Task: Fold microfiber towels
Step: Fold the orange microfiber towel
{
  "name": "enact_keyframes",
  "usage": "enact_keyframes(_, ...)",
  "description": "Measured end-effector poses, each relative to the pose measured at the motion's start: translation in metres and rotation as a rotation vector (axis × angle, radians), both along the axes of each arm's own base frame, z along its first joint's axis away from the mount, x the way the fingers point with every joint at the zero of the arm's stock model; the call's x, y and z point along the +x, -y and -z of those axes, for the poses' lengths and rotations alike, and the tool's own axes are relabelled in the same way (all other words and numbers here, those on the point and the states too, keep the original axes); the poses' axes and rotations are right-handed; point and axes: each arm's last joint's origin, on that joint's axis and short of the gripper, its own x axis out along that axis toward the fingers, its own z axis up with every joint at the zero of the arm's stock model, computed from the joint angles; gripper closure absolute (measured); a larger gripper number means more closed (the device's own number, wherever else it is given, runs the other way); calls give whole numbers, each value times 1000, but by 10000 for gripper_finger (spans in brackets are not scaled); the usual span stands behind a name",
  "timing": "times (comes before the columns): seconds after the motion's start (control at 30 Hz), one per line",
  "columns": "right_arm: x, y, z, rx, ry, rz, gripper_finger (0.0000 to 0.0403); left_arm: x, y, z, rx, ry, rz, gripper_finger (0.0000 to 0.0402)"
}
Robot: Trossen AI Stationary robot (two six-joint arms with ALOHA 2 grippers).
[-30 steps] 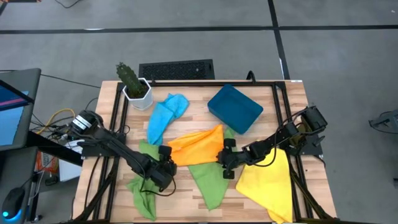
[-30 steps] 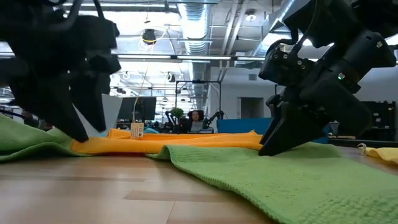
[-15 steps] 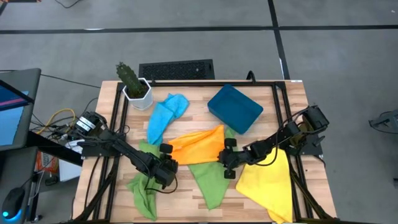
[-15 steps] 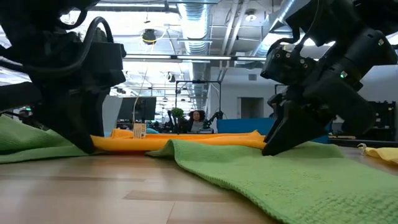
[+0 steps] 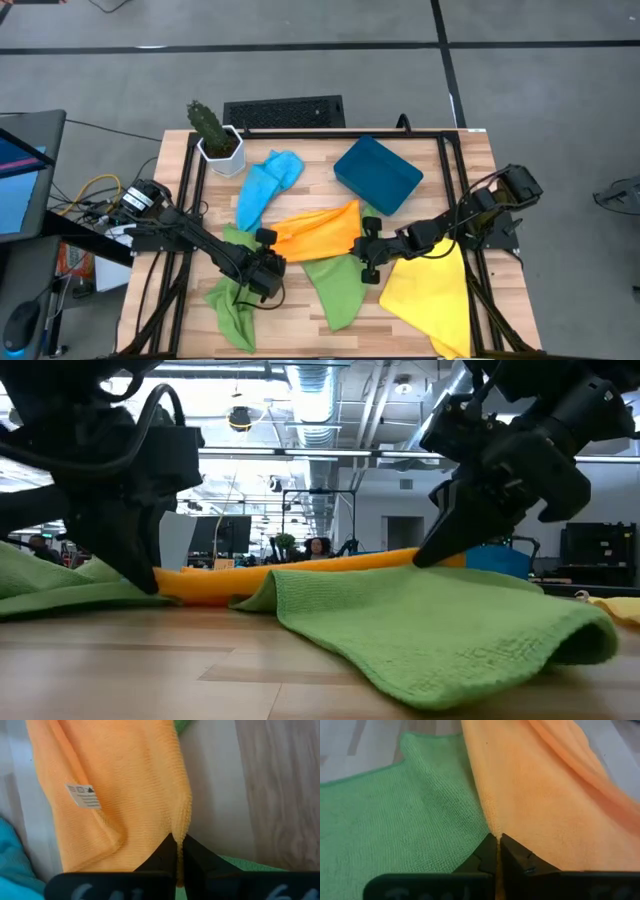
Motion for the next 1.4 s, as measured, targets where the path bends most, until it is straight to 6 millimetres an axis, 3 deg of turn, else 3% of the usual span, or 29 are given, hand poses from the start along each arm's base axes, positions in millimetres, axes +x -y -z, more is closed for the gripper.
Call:
enact_keyframes(0.3, 0, 2, 1, -6, -16, 5, 366, 0, 0, -1, 14, -2, 2, 400)
enact_keyframes(0.67, -2, 2, 2, -12, -32, 6, 304, 0, -1, -1, 16, -1, -1, 401)
enact_keyframes(0.97, -2, 3, 9, -13, -71, 20, 304, 0, -1, -1, 22, 4, -4, 401)
enact_keyframes(1.07, -5, 5, 11, -12, -110, 26, 322, 1, -2, -1, 26, 6, -8, 401)
enact_keyframes(1.2, -6, 7, 11, -17, -123, 28, 387, 2, -4, -1, 27, 7, -18, 401)
enact_keyframes(1.4, -2, 7, -13, -64, -110, 20, 395, 8, -5, -14, 68, -8, -30, 401)
